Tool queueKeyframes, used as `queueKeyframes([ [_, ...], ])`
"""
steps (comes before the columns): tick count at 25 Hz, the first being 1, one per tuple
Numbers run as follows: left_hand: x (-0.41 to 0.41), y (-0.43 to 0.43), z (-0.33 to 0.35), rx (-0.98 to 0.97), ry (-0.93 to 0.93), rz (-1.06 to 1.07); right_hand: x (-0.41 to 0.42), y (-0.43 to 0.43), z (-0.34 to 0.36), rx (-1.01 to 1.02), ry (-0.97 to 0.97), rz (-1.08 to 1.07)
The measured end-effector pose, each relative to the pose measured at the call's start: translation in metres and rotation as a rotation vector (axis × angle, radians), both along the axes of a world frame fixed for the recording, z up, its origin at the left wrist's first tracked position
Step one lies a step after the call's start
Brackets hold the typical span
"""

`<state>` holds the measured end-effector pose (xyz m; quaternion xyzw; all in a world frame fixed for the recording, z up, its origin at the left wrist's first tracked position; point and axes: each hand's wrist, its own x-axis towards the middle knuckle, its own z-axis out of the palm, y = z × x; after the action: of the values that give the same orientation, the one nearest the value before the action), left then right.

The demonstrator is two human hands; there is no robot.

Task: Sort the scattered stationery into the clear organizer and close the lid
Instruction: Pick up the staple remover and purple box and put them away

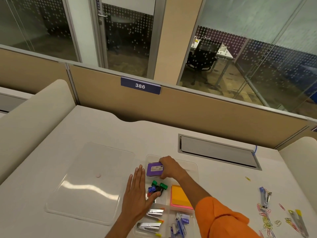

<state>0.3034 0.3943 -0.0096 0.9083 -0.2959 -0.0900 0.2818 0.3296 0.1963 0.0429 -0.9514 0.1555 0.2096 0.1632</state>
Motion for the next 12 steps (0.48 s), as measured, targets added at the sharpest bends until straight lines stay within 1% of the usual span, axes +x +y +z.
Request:
queueKeyframes([
  [8, 0.0007, -0.0016, -0.0027, -0.02, 0.002, 0.01, -0.0024, 0.0004, -0.0064, 0.049, 0.027, -0.039],
  [12, -0.0009, -0.0025, 0.0007, -0.009, -0.011, -0.007, -0.008, -0.0025, -0.0039, 0.011, 0.015, -0.018],
])
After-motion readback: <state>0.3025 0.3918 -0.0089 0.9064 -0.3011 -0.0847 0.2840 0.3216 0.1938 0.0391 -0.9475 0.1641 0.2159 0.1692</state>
